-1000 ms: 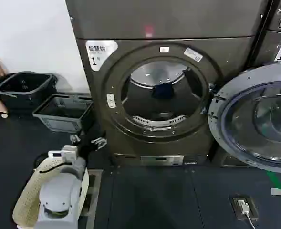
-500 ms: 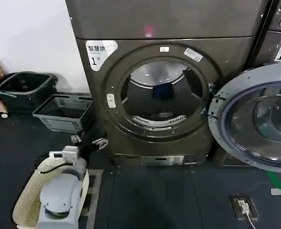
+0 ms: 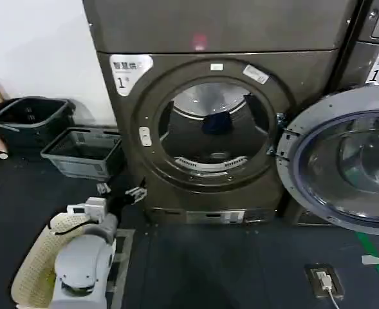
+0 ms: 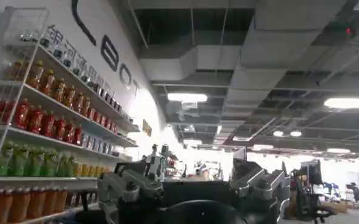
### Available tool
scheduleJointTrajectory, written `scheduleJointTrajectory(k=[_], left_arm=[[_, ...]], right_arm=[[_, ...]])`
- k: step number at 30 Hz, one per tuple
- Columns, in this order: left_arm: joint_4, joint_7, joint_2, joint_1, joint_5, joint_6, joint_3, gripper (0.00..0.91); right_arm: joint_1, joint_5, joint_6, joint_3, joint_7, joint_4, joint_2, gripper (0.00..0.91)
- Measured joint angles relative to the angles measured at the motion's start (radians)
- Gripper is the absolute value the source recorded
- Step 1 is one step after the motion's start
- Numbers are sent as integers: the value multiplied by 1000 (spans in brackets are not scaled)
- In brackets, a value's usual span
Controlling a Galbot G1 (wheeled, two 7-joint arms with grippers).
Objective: Grasp the clothes from the dryer.
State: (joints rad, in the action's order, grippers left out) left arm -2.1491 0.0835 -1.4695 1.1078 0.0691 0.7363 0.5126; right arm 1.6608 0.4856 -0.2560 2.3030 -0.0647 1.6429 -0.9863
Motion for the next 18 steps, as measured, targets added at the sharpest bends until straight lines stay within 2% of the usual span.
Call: scheduleJointTrajectory(k=[18], left_arm=[[-8, -4, -3, 10, -12, 0, -2, 907]], right_arm=[[-3, 1, 4, -2, -3, -5, -6, 907]])
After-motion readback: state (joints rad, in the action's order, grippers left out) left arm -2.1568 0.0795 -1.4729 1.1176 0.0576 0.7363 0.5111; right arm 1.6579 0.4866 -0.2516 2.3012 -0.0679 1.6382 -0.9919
